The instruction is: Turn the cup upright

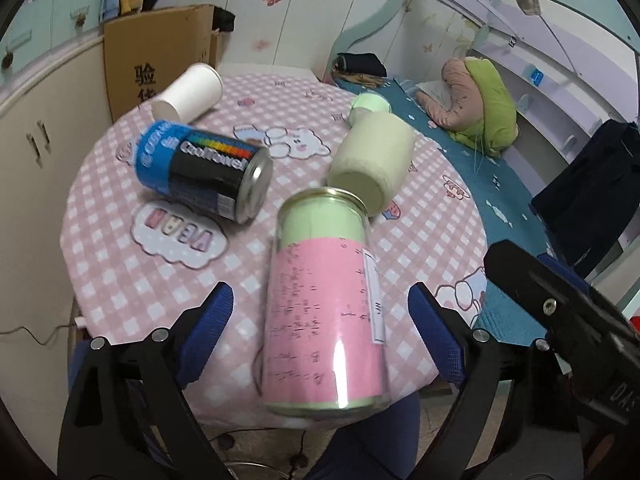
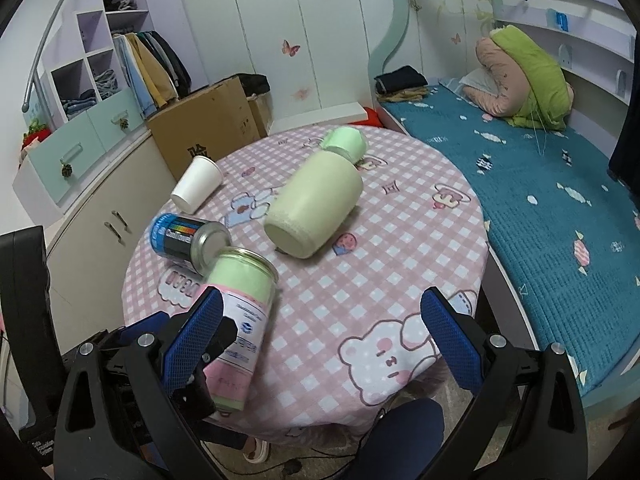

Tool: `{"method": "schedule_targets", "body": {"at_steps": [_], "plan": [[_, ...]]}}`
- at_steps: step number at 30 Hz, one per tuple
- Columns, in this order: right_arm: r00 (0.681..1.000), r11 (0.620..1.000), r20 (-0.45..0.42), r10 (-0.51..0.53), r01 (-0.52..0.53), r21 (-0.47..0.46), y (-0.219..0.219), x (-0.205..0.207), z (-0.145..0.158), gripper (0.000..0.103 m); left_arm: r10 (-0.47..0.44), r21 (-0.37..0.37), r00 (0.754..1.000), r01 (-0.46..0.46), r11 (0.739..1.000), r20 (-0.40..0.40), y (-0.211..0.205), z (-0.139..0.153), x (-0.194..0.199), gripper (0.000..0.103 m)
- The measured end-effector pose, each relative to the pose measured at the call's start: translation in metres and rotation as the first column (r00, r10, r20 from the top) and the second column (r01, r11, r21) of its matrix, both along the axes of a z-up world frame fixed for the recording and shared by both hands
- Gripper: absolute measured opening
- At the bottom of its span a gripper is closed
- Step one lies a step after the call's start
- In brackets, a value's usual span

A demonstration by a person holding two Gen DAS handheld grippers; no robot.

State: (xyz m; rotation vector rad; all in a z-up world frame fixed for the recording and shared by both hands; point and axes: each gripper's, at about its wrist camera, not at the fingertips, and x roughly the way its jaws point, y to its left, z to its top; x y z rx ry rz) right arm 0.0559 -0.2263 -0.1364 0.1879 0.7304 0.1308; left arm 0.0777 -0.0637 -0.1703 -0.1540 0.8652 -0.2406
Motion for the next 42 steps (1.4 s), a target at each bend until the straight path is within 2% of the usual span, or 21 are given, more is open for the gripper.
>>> {"method": "schedule_targets", "body": {"at_steps": [4, 10, 17, 29, 36, 42], "plan": [[1.0, 1.0, 0.025, 0.011, -0.011, -0.007, 0.011, -0.003, 0.009, 0.096, 0.013, 0.014, 0.999, -0.013, 1.0, 0.04, 0.012, 0.014, -0.007, 0.092], [0.998, 0.999, 0.047, 0.032, -0.031, -0.019, 0.03, -0.003, 0.018, 0.096, 0.074, 0.088, 0.991, -0.084, 0.993, 0.108, 0.039, 0.029, -0.013, 0.092], [0.998, 0.998, 0.031, 0.052, -0.051, -0.036, 0.053, 0.005, 0.016, 0.095, 0.109, 0.123, 0.986, -0.124, 0.985, 0.124, 0.071, 0.03, -0.009, 0.092], [0.996, 0.999, -0.074, 0.046, -0.047, -0.008, 0.069, 0.03, -0.007, 0.095, 0.117, 0.149, 0.99, -0.128, 0.98, 0.08, 0.106, 0.013, 0.012, 0.092], [0.975, 0.994, -0.208, 0.075, -0.058, 0.091, 0.071, 0.061, -0.04, 0.095, 0.121, 0.134, 0.991, -0.129, 0.983, 0.06, 0.119, 0.003, 0.023, 0.092], [0.955, 0.987, -0.279, 0.1, -0.059, 0.152, 0.071, 0.079, -0.058, 0.095, 0.099, 0.144, 0.994, -0.105, 0.984, 0.046, 0.116, -0.003, 0.029, 0.092]]}}
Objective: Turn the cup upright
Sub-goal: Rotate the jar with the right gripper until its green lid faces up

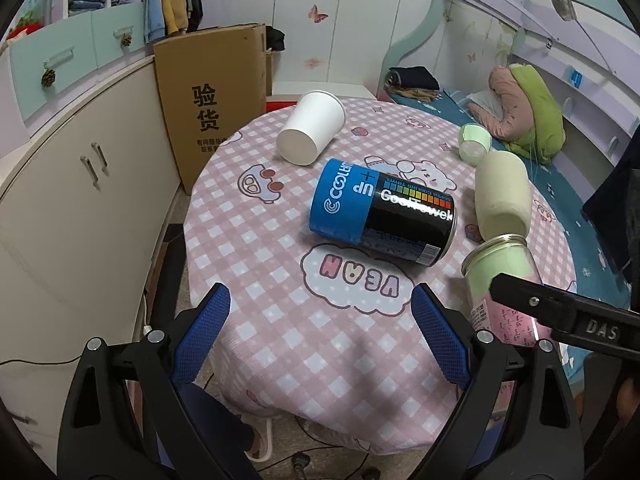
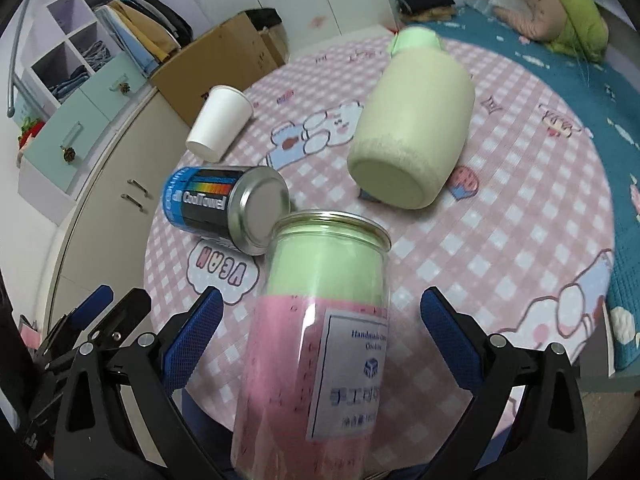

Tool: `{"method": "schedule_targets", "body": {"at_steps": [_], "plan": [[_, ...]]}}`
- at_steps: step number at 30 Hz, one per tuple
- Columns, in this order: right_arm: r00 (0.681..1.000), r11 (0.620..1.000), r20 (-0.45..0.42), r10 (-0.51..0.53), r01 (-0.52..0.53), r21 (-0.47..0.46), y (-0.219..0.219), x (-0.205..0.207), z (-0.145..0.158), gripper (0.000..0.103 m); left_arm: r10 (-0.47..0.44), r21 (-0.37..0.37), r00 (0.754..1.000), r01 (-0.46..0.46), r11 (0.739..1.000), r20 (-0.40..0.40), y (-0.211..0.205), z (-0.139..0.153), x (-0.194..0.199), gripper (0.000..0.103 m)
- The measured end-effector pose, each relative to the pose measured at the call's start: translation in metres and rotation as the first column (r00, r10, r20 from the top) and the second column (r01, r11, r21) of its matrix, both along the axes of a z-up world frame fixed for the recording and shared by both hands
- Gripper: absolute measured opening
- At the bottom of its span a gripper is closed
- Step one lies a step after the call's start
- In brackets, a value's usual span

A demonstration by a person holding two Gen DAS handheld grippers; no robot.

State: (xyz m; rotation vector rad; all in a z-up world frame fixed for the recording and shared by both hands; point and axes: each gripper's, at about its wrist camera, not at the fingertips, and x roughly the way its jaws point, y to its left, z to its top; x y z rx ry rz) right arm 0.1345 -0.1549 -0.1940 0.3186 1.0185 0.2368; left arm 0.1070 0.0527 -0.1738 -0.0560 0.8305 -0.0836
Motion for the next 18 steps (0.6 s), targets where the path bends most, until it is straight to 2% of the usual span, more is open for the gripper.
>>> {"method": "schedule_targets", "body": {"at_steps": [5, 7, 10, 15, 18], "plan": [[0.999, 1.0, -0.038, 0.009, -0.009, 0.02, -0.002, 0.012, -0.012, 0.094, 0.008, -0.002, 1.0, -0.008, 1.0, -0.008, 0.002, -0.002, 0.005, 0.092], [0.999, 0.999, -0.039, 0.02, -0.018, 0.035, 0.0, 0.014, -0.015, 0.089, 0.011, -0.002, 1.0, -0.011, 1.0, -0.01, 0.002, -0.002, 0.006, 0.092], [0.999, 0.999, -0.034, 0.032, -0.031, 0.031, 0.002, 0.014, -0.014, 0.069, 0.012, -0.004, 1.0, -0.012, 1.0, -0.011, 0.002, -0.002, 0.007, 0.092], [0.998, 0.998, -0.004, 0.059, -0.059, 0.01, 0.006, 0.009, -0.006, 0.069, 0.003, -0.017, 1.0, -0.003, 1.0, -0.016, 0.001, -0.002, 0.007, 0.092], [0.996, 0.998, 0.064, 0.062, -0.061, -0.027, 0.008, 0.001, 0.009, 0.069, -0.002, -0.02, 1.0, 0.002, 1.0, -0.005, -0.002, 0.001, 0.004, 0.092]]}}
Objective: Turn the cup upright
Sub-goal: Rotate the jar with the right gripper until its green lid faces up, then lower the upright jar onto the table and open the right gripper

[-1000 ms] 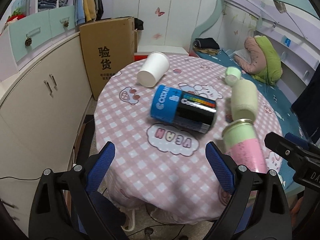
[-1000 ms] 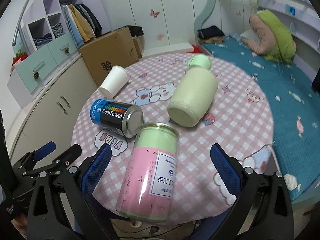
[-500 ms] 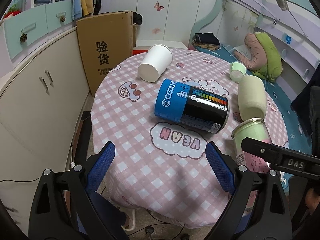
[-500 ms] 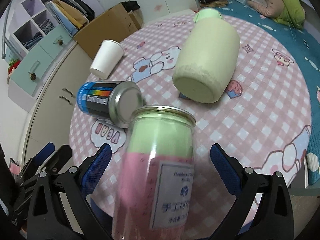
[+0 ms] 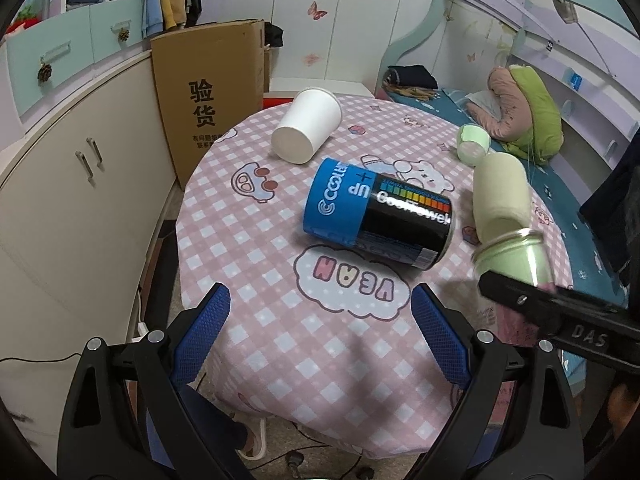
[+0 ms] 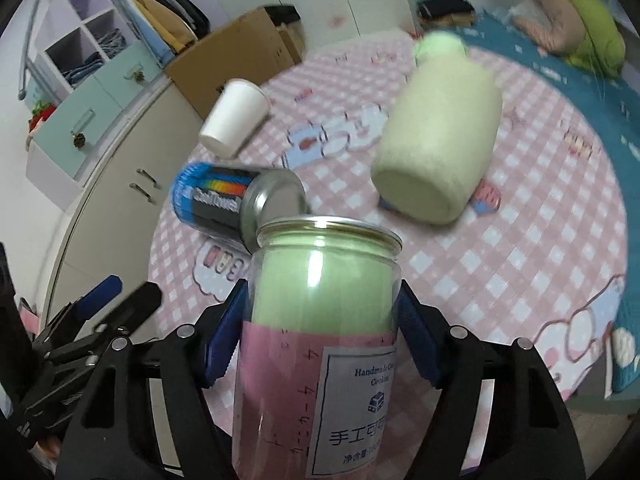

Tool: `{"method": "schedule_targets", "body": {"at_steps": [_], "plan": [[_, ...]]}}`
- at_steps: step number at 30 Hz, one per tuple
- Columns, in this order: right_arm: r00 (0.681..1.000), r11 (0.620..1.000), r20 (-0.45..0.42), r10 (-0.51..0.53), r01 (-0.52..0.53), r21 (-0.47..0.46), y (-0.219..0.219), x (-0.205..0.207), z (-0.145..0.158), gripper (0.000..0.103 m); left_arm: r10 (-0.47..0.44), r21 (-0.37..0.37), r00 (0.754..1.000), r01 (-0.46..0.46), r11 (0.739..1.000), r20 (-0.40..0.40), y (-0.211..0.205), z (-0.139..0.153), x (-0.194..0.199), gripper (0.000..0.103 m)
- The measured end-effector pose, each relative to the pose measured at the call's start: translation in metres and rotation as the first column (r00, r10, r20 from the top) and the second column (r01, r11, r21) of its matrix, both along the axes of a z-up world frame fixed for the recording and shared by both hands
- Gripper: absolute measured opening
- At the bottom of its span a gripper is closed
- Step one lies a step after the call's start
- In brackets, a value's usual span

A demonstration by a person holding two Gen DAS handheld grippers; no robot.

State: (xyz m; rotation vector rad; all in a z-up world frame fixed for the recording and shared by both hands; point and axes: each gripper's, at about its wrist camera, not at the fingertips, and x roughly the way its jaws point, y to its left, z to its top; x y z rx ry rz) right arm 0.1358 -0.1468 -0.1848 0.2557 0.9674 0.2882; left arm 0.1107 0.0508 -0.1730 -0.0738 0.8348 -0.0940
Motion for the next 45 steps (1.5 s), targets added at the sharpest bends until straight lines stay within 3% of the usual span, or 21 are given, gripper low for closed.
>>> {"method": "schedule_targets", "body": {"at_steps": [6, 12, 23, 30, 45], "plan": [[0.987, 0.995, 0.161, -0.006, 0.021, -0.094, 0.001, -0.011, 0.03, 0.069, 0.01, -0.03, 0.999, -0.009, 1.0, 0.033, -0.001, 0.009, -0.007, 0.092], [0.966, 0.988, 0.26, 0.011, 0.03, -0.15, 0.008, -0.02, 0.04, 0.068, 0.03, -0.036, 0.999, -0.028, 0.999, 0.045, 0.0, 0.013, -0.012, 0.092], [0.95, 0.982, 0.31, 0.036, 0.024, -0.188, 0.019, -0.027, 0.038, 0.068, 0.031, -0.017, 0.999, -0.03, 0.999, 0.043, -0.003, 0.015, -0.018, 0.092], [0.946, 0.984, 0.32, 0.044, 0.015, -0.179, 0.024, -0.033, 0.041, 0.075, 0.046, -0.021, 0.997, -0.045, 0.999, 0.057, 0.002, 0.021, -0.026, 0.093], [0.92, 0.991, 0.39, 0.042, 0.011, -0.134, 0.008, -0.075, 0.064, 0.078, 0.045, 0.009, 0.983, -0.047, 0.999, 0.178, -0.006, 0.058, -0.069, 0.095]]}}
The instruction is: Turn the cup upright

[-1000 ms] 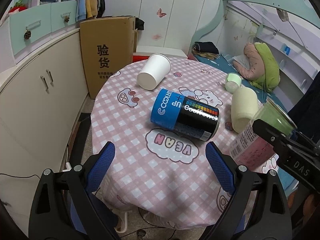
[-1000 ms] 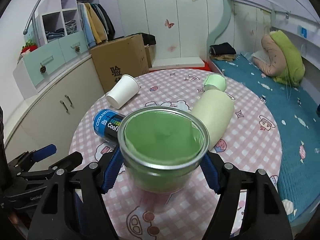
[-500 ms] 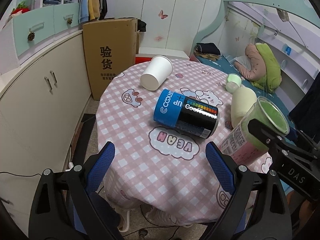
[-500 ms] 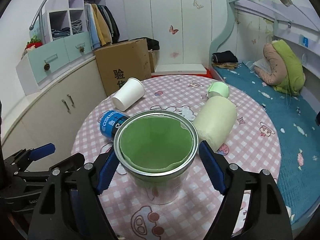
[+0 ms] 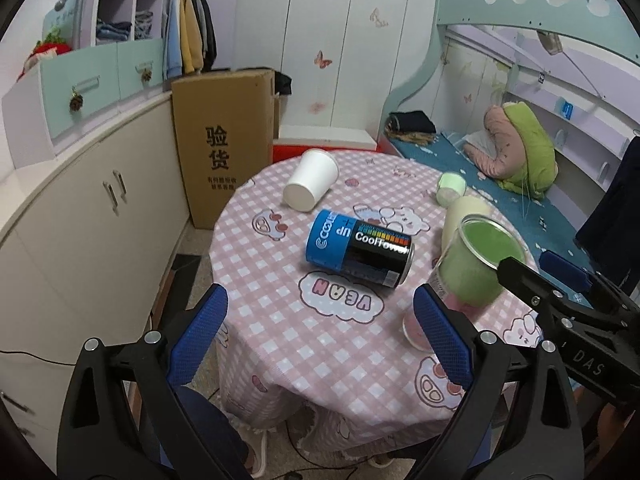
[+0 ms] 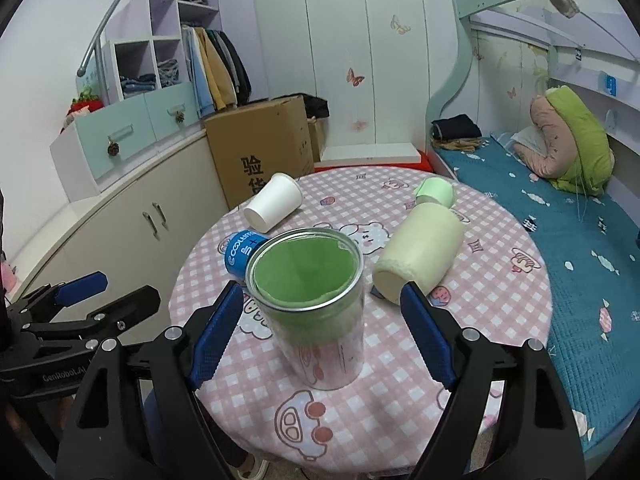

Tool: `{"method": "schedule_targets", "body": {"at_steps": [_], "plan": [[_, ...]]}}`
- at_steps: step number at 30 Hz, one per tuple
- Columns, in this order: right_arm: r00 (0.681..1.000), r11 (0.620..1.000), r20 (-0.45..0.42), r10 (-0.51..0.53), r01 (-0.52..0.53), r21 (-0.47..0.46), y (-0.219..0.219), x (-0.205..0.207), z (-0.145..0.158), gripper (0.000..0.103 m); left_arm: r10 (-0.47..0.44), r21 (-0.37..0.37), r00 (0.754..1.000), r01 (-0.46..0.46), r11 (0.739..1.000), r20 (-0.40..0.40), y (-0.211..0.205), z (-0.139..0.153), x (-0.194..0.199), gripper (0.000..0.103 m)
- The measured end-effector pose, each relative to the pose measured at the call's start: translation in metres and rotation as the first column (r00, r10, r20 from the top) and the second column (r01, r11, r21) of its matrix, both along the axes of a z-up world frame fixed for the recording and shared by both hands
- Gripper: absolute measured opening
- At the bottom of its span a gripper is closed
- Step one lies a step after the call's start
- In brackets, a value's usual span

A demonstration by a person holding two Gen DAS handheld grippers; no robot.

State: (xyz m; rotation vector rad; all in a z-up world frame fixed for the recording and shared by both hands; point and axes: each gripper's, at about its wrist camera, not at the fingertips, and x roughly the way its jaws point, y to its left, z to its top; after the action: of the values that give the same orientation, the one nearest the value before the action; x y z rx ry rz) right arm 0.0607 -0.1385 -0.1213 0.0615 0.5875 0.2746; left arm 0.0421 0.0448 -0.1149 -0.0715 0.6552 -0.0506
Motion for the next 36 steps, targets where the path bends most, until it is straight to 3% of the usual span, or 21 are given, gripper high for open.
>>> {"method": "schedule_targets", "body": {"at_steps": [8, 20, 36], "plan": [[0.998, 0.999, 0.064, -0.02, 0.018, 0.032, -0.015, -0.038, 0.022, 0.078, 0.024, 0.055, 0.995, -0.03, 0.998, 0.101, -0.01, 0.024, -0.03, 0.096], [0.982, 0.998, 0.182, -0.041, 0.033, 0.047, -0.033, -0.092, 0.053, 0.078, 0.003, 0.071, 0.974, -0.019, 0.997, 0.226, -0.033, 0.052, -0.072, 0.096], [0.965, 0.998, 0.26, -0.045, 0.033, 0.051, -0.041, -0.122, 0.065, 0.078, -0.01, 0.085, 0.949, -0.018, 0.996, 0.314, -0.053, 0.068, -0.101, 0.098]]}}
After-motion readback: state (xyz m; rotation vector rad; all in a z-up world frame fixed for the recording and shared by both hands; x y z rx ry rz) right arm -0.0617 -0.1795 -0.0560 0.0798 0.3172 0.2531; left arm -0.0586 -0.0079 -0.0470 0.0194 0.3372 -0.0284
